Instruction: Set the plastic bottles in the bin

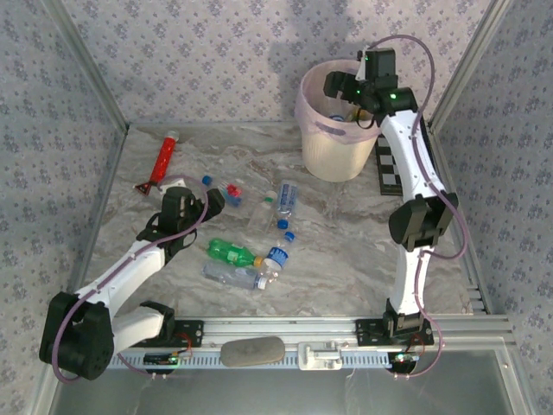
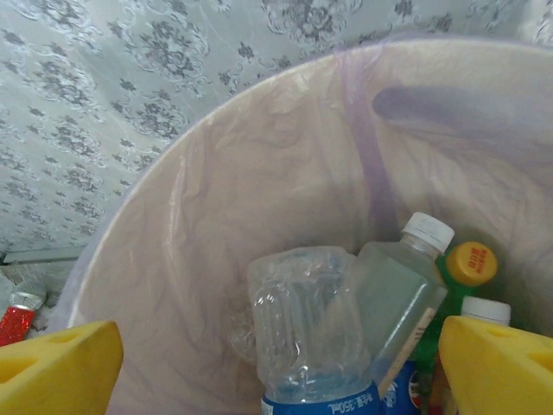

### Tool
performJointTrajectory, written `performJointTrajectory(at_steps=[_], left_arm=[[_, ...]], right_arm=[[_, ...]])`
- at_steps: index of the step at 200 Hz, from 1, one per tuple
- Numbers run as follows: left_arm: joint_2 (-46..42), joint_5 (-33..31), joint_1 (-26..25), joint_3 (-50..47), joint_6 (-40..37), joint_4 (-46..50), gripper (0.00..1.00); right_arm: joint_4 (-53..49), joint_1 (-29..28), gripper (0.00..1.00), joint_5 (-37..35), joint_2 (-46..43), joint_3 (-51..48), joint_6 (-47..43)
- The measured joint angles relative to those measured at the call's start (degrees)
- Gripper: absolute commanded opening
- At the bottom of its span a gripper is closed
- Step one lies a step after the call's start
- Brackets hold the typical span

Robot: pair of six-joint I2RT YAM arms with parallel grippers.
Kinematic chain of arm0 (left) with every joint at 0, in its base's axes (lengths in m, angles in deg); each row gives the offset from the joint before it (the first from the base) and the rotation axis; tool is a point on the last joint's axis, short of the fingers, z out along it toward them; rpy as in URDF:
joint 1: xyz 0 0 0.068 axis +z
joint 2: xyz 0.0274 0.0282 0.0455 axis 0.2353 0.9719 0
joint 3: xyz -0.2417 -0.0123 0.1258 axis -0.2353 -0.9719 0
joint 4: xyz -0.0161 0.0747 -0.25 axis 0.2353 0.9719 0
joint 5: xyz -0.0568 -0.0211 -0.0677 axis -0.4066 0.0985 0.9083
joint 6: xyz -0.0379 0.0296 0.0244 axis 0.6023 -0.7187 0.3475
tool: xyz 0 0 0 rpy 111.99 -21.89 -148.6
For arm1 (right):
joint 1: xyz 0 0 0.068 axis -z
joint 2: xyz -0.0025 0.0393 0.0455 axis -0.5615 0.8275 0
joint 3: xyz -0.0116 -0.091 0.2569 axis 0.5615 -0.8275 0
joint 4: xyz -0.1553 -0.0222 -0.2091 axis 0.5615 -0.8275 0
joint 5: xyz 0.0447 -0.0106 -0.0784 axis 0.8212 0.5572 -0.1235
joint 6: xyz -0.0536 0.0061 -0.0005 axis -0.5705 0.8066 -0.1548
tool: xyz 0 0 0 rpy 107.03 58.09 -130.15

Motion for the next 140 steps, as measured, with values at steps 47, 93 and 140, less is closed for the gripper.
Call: performJointTrajectory(at_steps=[47,93,140], left_arm=[[2.7,0.0,-0.4,0.1,0.3,0.0,1.00],[10.0,0.0,-2.6,5.4,0.3,1.6,1.00],[17.3,-0.8,-5.1,12.4,-0.8,2.2,1.00]], right_arm=[[6.6,-1.1,0.99,-0.3,-17.2,-18.6,-0.4],[16.6,-4.2,0.99,-1.2,-33.7,-43.2,0.0],[26.3,-6.3,0.99,-2.2,-44.2,-67.0,3.9]])
